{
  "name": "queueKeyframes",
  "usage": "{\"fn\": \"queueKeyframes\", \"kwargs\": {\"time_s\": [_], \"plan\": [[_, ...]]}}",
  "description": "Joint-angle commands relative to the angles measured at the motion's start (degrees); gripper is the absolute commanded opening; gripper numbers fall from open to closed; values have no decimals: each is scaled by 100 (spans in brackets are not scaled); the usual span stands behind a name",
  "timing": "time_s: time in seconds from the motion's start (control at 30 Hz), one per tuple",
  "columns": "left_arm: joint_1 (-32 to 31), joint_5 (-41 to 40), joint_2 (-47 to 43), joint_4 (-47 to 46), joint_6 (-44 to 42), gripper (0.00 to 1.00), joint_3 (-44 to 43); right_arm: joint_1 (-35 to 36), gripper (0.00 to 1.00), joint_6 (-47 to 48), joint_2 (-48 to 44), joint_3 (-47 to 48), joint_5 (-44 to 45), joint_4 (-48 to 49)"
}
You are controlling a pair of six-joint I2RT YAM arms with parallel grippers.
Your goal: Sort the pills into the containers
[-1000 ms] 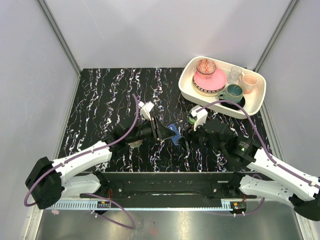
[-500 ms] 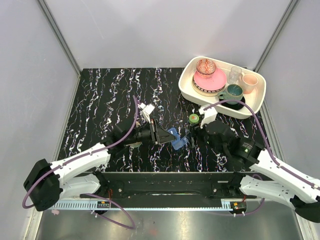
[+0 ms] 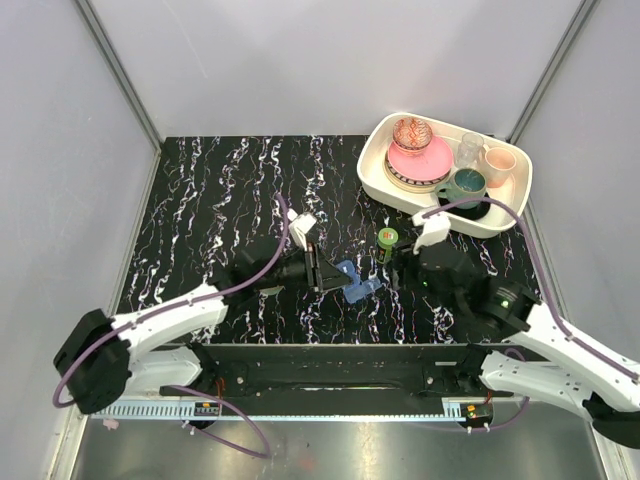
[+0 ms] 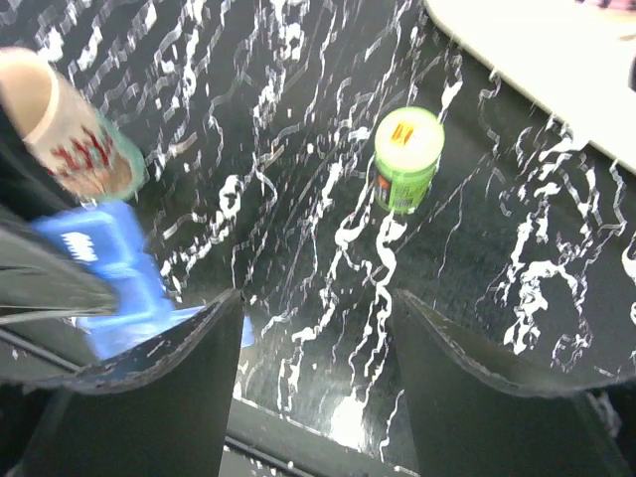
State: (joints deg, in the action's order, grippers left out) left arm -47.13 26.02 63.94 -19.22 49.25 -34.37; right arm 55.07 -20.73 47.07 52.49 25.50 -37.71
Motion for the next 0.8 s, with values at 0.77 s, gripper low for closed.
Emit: {"fn": "queueKeyframes", "kwargs": {"time_s": [0.77], "plan": [[240,562,3818,-1391,-777,24,-1001,-14,72,-326,-963,200,219,-210]]}}
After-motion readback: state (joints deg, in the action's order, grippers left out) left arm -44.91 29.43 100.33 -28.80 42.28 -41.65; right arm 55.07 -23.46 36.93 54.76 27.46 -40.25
